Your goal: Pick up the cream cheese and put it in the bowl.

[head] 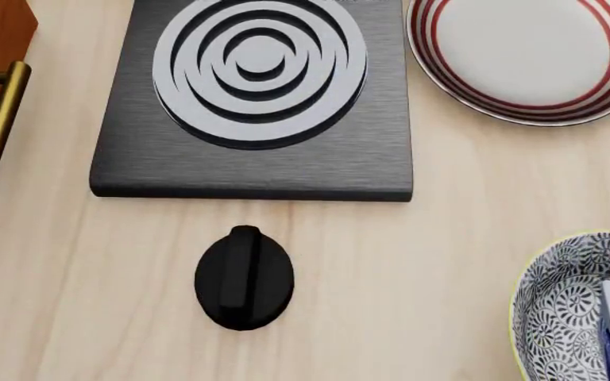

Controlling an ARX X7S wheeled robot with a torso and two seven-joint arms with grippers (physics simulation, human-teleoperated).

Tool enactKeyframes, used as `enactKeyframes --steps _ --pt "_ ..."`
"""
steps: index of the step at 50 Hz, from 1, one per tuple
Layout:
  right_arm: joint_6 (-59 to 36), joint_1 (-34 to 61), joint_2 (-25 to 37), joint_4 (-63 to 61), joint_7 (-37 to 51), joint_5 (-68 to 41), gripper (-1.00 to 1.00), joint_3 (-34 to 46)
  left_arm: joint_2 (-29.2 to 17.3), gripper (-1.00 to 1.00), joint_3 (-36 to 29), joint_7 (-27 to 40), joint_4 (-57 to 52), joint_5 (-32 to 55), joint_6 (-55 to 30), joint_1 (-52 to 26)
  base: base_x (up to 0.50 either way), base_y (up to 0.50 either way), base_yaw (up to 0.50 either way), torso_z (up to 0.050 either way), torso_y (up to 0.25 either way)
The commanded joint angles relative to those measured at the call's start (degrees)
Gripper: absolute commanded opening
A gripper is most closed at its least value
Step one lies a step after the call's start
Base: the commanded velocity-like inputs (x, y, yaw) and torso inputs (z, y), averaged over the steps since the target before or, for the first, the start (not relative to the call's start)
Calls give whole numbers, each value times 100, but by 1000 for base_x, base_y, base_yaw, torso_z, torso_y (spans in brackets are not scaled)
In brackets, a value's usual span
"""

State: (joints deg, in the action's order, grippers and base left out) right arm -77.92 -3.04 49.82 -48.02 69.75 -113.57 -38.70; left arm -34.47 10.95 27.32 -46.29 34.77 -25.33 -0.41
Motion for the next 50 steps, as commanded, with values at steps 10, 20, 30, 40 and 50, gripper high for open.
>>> enactKeyframes --steps 10,20,30,40,50 --pt "96 53 101 -5 9 159 -100 97 -33 100 -66 8 -8 -40 7 -20 0 0 0 0 0" --pt "130 -2 115 -32 -27 173 -100 72 -21 100 -105 15 35 -62 21 -34 0 0 0 0 0" --pt "174 -53 127 -36 -43 197 100 14 -23 100 -69 34 38 -48 40 -9 0 0 0 1 1" --pt "191 -133 131 -76 -70 210 100 -95 -19 100 -105 29 60 -81 68 3 0 0 0 0 0" --pt "292 -109 238 -103 -10 161 100 -15 -10 100 -136 27 105 -125 102 14 0 0 0 0 0"
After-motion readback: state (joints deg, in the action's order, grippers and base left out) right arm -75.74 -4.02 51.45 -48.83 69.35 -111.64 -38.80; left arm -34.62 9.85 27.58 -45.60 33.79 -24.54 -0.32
